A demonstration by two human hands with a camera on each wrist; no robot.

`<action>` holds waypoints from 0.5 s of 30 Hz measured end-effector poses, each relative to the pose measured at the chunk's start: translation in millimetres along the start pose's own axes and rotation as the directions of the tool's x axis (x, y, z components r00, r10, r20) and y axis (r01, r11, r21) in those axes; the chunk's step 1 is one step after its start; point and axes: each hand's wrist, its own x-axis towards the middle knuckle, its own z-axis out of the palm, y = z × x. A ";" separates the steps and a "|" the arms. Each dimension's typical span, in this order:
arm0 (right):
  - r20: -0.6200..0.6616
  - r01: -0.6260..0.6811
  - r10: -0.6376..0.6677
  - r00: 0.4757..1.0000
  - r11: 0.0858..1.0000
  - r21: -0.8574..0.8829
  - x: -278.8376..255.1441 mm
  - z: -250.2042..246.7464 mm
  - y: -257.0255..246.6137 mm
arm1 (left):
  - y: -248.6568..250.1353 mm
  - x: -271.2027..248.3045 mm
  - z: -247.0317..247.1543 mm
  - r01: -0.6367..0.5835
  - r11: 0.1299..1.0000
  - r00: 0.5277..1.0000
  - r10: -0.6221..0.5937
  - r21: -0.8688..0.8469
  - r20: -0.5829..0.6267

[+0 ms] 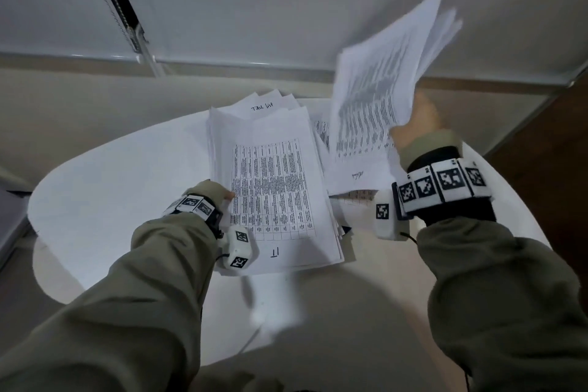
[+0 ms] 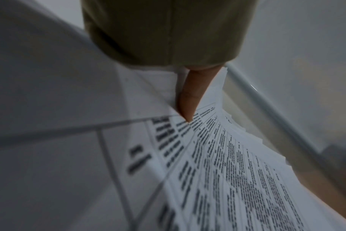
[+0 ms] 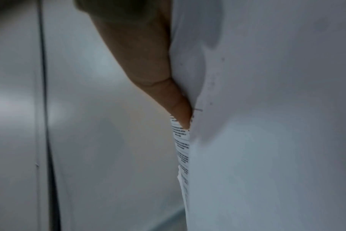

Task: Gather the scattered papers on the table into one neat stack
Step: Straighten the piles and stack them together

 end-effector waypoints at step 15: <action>0.670 -0.030 0.012 0.742 0.999 0.016 -23.8 117.1 5.6 | -22.9 3.4 16.6 0.139 0.575 0.989 -0.039 -0.806 0.142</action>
